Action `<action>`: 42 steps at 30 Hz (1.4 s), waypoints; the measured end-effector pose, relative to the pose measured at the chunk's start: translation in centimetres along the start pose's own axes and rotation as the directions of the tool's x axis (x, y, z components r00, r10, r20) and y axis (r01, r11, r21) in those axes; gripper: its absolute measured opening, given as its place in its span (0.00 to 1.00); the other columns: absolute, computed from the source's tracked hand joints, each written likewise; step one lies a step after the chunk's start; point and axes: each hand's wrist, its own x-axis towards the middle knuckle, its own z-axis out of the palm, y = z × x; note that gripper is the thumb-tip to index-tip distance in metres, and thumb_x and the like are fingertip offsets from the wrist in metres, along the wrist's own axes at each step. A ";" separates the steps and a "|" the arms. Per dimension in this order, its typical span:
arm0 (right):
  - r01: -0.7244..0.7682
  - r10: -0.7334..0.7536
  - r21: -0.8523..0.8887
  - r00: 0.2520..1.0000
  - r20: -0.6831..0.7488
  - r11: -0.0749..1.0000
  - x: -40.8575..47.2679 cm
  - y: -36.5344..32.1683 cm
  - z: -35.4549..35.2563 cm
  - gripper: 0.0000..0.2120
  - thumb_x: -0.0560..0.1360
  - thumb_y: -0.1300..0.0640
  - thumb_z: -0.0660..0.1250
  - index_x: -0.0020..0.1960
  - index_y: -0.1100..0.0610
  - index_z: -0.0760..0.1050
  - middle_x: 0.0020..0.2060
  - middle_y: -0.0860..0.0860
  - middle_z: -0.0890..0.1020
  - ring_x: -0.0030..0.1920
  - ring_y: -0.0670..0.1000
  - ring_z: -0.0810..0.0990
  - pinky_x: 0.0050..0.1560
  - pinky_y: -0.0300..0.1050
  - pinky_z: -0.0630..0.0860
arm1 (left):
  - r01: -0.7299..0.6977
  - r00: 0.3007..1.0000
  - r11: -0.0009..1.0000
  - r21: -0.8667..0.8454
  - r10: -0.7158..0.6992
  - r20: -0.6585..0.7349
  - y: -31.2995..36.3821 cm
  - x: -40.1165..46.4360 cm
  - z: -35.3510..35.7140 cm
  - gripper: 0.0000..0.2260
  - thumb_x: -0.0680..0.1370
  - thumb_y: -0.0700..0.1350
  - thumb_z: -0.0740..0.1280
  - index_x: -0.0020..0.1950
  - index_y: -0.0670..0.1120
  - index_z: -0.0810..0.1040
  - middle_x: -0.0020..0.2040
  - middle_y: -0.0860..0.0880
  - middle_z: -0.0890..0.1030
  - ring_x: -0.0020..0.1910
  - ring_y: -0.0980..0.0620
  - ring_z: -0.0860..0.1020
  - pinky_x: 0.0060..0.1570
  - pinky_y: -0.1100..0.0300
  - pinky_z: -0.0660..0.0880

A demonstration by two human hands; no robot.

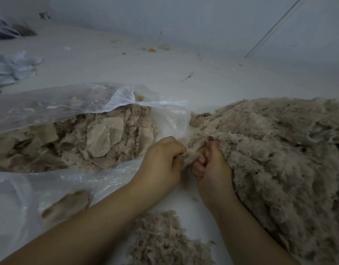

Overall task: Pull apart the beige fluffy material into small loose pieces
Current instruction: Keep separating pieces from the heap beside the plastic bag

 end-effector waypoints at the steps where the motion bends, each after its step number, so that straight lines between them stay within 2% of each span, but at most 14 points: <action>1: -0.017 0.017 0.008 0.999 -0.043 1.000 0.0 -0.1 0.0 0.25 0.82 0.43 0.55 0.29 0.52 0.64 0.22 0.46 0.63 0.19 0.43 0.58 0.20 0.35 0.59 | -0.010 1.000 1.000 -0.007 0.010 -0.017 0.1 -0.2 -0.2 0.09 0.72 0.27 0.64 0.38 0.38 0.80 0.36 0.51 0.72 0.36 0.62 0.69 0.37 0.73 0.65; 5: -0.058 0.058 0.002 0.992 -0.110 0.998 -0.1 -0.3 0.3 0.24 0.81 0.43 0.59 0.30 0.54 0.66 0.19 0.45 0.65 0.16 0.42 0.64 0.18 0.34 0.64 | 0.007 0.996 0.998 -0.055 -0.012 -0.092 0.1 -1.2 -0.7 0.09 0.73 0.28 0.64 0.40 0.39 0.80 0.36 0.50 0.73 0.36 0.60 0.70 0.38 0.74 0.64; 8: -0.027 0.027 -0.021 0.999 -0.021 0.999 -0.3 -0.2 0.1 0.19 0.81 0.44 0.59 0.38 0.55 0.73 0.21 0.43 0.71 0.18 0.40 0.68 0.18 0.32 0.65 | 0.003 0.975 0.994 -0.107 -0.026 -0.220 0.5 -1.9 -0.7 0.08 0.74 0.30 0.63 0.39 0.40 0.75 0.36 0.52 0.72 0.37 0.59 0.70 0.38 0.71 0.65; 11: 0.055 -0.043 -0.109 0.993 0.111 0.992 -0.6 0.2 -0.3 0.13 0.82 0.47 0.59 0.54 0.53 0.78 0.36 0.45 0.83 0.32 0.41 0.81 0.27 0.32 0.74 | -0.030 0.965 0.983 -0.183 -0.019 -0.262 0.6 -2.1 -0.5 0.06 0.75 0.31 0.60 0.40 0.39 0.74 0.37 0.48 0.73 0.38 0.53 0.72 0.37 0.63 0.68; 13: 0.081 -0.069 -0.113 0.992 0.106 0.990 -0.6 0.5 -0.5 0.10 0.81 0.52 0.61 0.54 0.50 0.80 0.47 0.47 0.86 0.46 0.46 0.85 0.40 0.38 0.80 | -0.055 0.967 0.981 -0.187 0.006 -0.253 0.5 -2.2 -0.3 0.06 0.73 0.30 0.61 0.41 0.38 0.75 0.40 0.46 0.75 0.41 0.50 0.74 0.40 0.60 0.71; 15: 0.090 -0.078 -0.110 0.991 0.107 0.990 -0.7 0.4 -0.3 0.10 0.80 0.55 0.62 0.48 0.48 0.83 0.49 0.48 0.86 0.51 0.47 0.84 0.49 0.44 0.80 | -0.067 0.965 0.982 -0.179 0.018 -0.263 0.5 -2.3 -0.2 0.07 0.71 0.29 0.63 0.43 0.38 0.78 0.44 0.47 0.77 0.46 0.54 0.76 0.46 0.67 0.72; 17: 0.085 -0.070 -0.136 0.991 0.115 0.987 -0.7 0.4 -0.2 0.11 0.80 0.57 0.63 0.45 0.47 0.83 0.47 0.48 0.86 0.49 0.47 0.84 0.50 0.46 0.79 | -0.058 0.965 0.980 -0.191 0.006 -0.264 0.2 -2.3 -0.1 0.09 0.69 0.28 0.64 0.43 0.39 0.80 0.48 0.47 0.78 0.51 0.57 0.76 0.51 0.69 0.71; 20: 0.089 -0.065 -0.216 0.991 0.118 0.972 -0.5 0.5 -0.4 0.03 0.79 0.57 0.64 0.50 0.53 0.77 0.47 0.54 0.81 0.49 0.53 0.79 0.50 0.51 0.73 | -0.044 0.973 0.958 -0.282 -0.022 -0.228 -0.2 -2.3 -0.1 0.06 0.70 0.34 0.64 0.42 0.39 0.80 0.52 0.48 0.78 0.55 0.54 0.77 0.53 0.61 0.74; 24: 0.102 -0.063 -0.298 0.988 0.138 0.949 -0.5 0.7 -0.4 0.18 0.77 0.48 0.67 0.58 0.62 0.76 0.49 0.59 0.80 0.52 0.57 0.78 0.52 0.54 0.74 | -0.063 0.974 0.912 -0.405 -0.032 -0.225 -0.1 -2.4 -0.1 0.07 0.73 0.42 0.66 0.39 0.39 0.78 0.48 0.47 0.79 0.50 0.51 0.79 0.49 0.62 0.75; 27: 0.100 -0.055 -0.269 0.984 0.170 0.958 -0.5 0.6 -0.6 0.28 0.71 0.43 0.68 0.60 0.65 0.76 0.54 0.62 0.81 0.56 0.61 0.80 0.58 0.58 0.77 | 0.017 0.966 0.883 -0.469 -0.135 -0.218 -0.3 -2.2 0.2 0.04 0.72 0.34 0.71 0.39 0.38 0.77 0.45 0.46 0.80 0.46 0.48 0.79 0.45 0.56 0.76; 29: 0.123 -0.069 -0.252 0.975 0.213 0.960 -0.4 0.6 -0.6 0.28 0.70 0.44 0.68 0.58 0.66 0.77 0.50 0.64 0.82 0.50 0.62 0.82 0.50 0.54 0.80 | 0.055 0.970 0.869 -0.492 -0.164 -0.181 -0.3 -2.1 0.3 0.09 0.70 0.27 0.71 0.41 0.39 0.77 0.45 0.45 0.79 0.45 0.47 0.79 0.43 0.53 0.77; 35: 0.050 -0.023 -0.097 0.963 0.267 0.994 -0.4 0.5 -0.9 0.27 0.67 0.46 0.71 0.61 0.61 0.78 0.54 0.60 0.84 0.55 0.60 0.83 0.49 0.53 0.81 | 0.187 0.978 0.843 -0.504 -0.206 0.019 0.1 -2.2 0.4 0.22 0.69 0.26 0.71 0.56 0.49 0.78 0.51 0.49 0.78 0.32 0.63 0.75 0.32 0.68 0.72; 39: 0.063 -0.052 -0.031 0.961 0.273 0.998 -0.1 0.8 -0.9 0.28 0.72 0.50 0.69 0.58 0.73 0.70 0.50 0.67 0.80 0.52 0.65 0.80 0.54 0.61 0.78 | 0.213 0.973 0.801 -0.560 -0.227 0.045 -0.2 -2.2 0.8 0.20 0.72 0.27 0.69 0.56 0.50 0.79 0.50 0.52 0.82 0.42 0.51 0.82 0.39 0.57 0.80; 42: 0.095 -0.076 -0.059 0.960 0.270 0.994 0.1 1.1 -1.0 0.24 0.71 0.49 0.71 0.54 0.69 0.74 0.47 0.65 0.81 0.50 0.64 0.81 0.54 0.61 0.78 | 0.230 0.959 0.802 -0.550 -0.284 -0.012 -0.2 -1.9 1.1 0.17 0.73 0.28 0.69 0.50 0.50 0.81 0.43 0.53 0.84 0.35 0.49 0.81 0.35 0.56 0.79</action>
